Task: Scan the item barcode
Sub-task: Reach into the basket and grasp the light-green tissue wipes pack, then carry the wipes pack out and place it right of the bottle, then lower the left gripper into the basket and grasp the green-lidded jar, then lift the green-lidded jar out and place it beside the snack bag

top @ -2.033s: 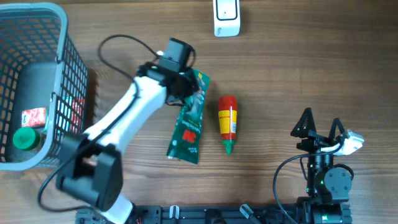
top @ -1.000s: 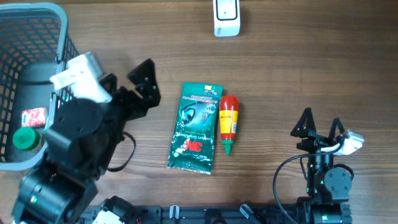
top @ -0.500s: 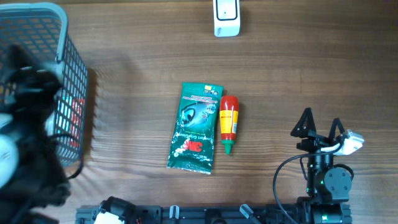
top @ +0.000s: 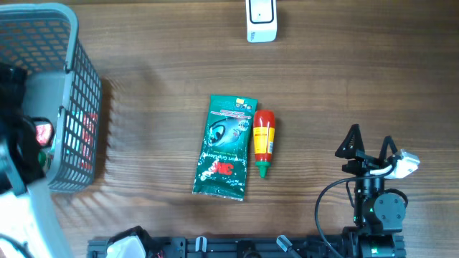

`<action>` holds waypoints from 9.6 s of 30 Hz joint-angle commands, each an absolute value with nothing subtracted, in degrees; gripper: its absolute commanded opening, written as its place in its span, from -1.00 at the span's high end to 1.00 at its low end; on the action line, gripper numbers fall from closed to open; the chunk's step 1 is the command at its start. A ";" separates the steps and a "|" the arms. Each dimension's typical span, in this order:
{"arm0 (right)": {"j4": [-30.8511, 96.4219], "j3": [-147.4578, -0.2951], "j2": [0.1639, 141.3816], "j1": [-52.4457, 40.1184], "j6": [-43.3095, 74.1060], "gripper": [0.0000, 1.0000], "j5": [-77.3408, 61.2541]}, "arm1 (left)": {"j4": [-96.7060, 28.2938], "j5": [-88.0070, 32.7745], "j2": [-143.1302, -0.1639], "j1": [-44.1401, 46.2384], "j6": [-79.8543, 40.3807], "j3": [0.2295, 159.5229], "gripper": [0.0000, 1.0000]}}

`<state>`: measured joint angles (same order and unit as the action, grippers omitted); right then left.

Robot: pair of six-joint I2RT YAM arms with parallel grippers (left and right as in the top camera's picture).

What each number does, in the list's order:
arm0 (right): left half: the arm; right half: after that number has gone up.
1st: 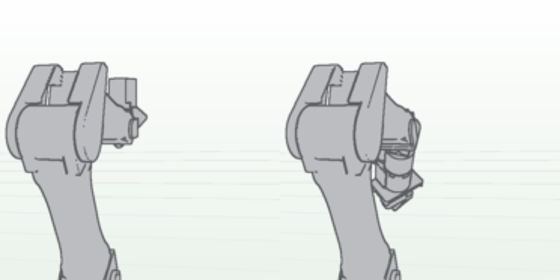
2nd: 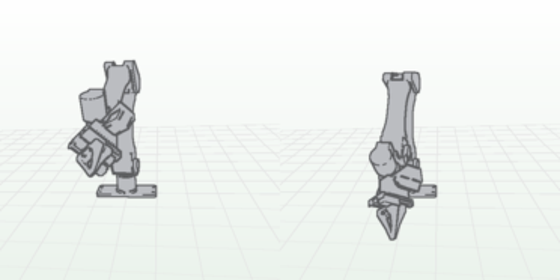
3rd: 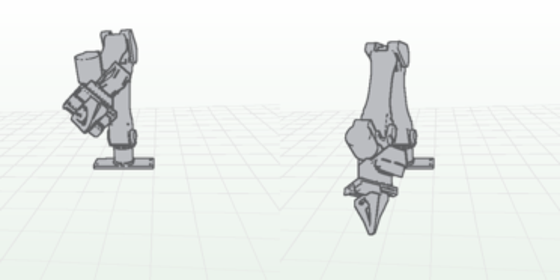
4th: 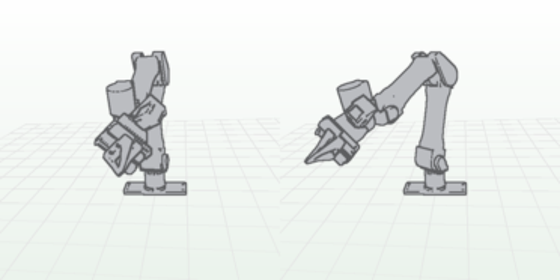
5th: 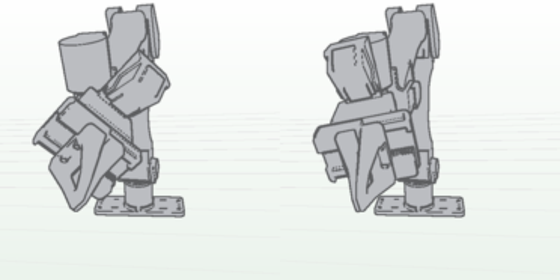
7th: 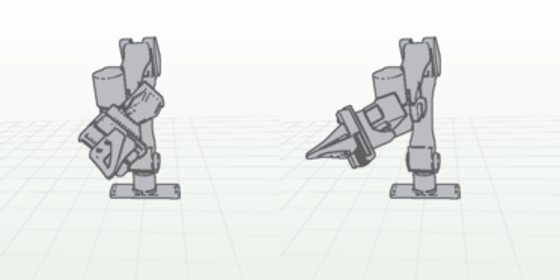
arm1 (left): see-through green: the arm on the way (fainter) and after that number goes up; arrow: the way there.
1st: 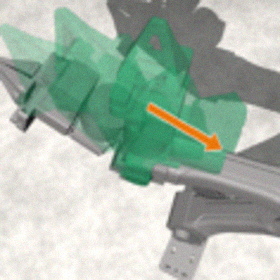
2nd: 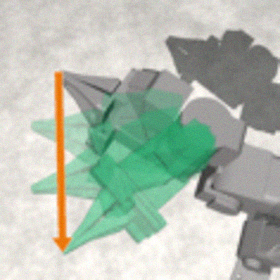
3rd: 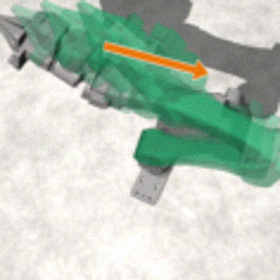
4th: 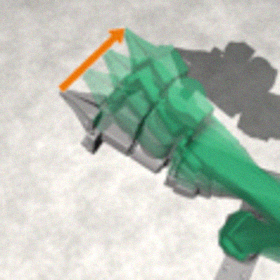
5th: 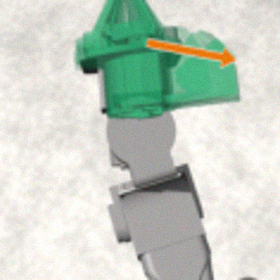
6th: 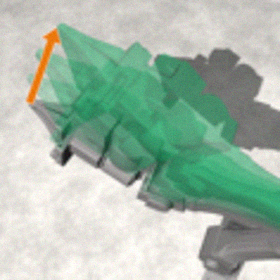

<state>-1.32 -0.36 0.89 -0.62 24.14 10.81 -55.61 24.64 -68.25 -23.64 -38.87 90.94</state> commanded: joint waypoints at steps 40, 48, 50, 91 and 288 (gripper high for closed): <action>-1.45 -0.30 0.54 -0.84 24.14 -0.99 11.62 | -52.05 2.22 -112.40 -30.11 -62.19 90.87 -0.99; -1.45 -0.30 0.54 -0.84 24.14 -0.99 11.62 | -51.90 3.60 -117.84 -30.15 -61.95 90.87 -0.99; -1.45 -0.30 0.54 -0.84 24.14 -0.99 11.62 | -52.18 5.15 -118.67 -30.15 -61.93 90.87 -1.00; -1.45 -0.30 0.54 -0.84 24.16 -0.99 11.62 | -72.23 -9.80 -89.73 -32.80 -52.90 113.71 0.92; -1.45 -0.30 0.54 -0.84 24.14 -0.99 11.62 | -57.78 -21.63 -78.78 -31.99 28.16 103.53 -0.21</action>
<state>-1.32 -0.34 0.89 -0.62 24.14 10.81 -59.31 -11.11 -84.05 -35.14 33.98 102.35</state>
